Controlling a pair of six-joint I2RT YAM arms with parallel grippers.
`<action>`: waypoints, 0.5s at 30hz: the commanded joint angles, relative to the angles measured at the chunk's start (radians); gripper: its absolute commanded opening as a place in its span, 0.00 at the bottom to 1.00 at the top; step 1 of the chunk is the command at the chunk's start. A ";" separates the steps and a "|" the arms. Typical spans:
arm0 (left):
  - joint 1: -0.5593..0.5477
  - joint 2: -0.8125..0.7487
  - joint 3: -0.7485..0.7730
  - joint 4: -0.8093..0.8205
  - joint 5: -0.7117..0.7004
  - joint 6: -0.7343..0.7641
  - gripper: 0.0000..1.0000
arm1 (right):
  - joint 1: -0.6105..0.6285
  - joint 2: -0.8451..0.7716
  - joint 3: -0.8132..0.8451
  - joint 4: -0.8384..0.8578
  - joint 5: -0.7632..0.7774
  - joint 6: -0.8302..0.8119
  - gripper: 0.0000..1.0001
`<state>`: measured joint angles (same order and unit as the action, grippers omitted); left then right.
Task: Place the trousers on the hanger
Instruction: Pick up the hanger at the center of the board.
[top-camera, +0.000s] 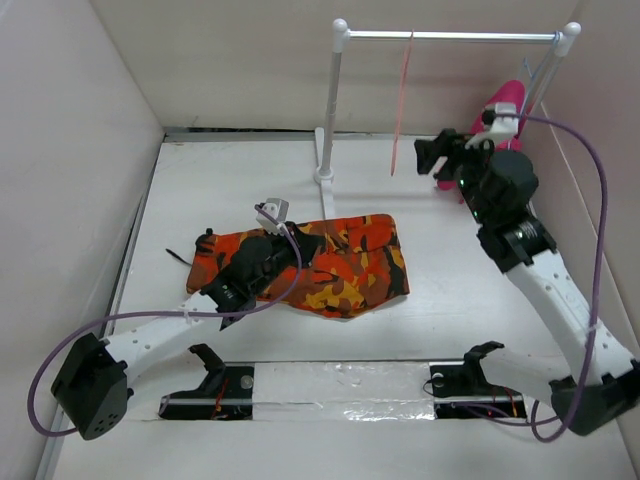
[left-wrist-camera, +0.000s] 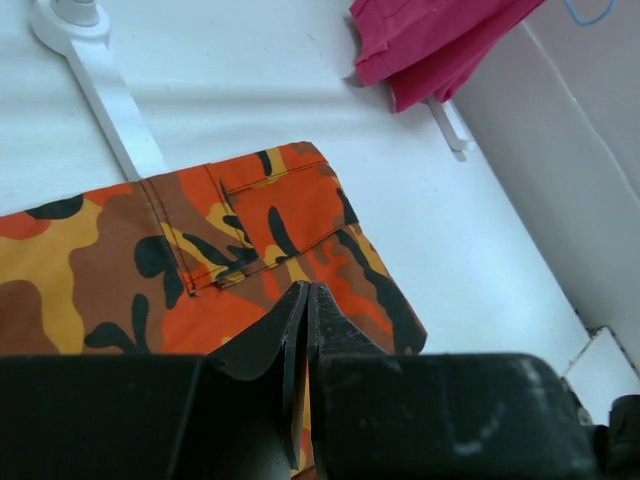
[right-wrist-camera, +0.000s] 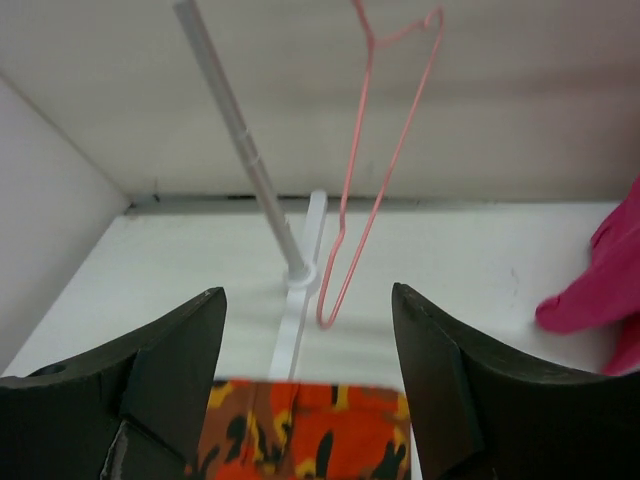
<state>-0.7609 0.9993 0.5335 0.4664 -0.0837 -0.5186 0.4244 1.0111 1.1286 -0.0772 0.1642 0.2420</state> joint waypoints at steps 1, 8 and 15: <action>-0.008 0.002 0.029 0.020 -0.065 0.074 0.00 | -0.027 0.218 0.191 -0.082 0.003 -0.078 0.74; -0.008 0.004 0.034 0.006 -0.057 0.072 0.10 | -0.073 0.600 0.593 -0.150 -0.086 -0.121 0.70; -0.008 0.002 0.031 0.005 -0.076 0.072 0.14 | -0.098 0.770 0.695 -0.181 -0.123 -0.075 0.42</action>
<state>-0.7662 1.0126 0.5335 0.4450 -0.1383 -0.4629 0.3328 1.7916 1.7599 -0.2485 0.0700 0.1589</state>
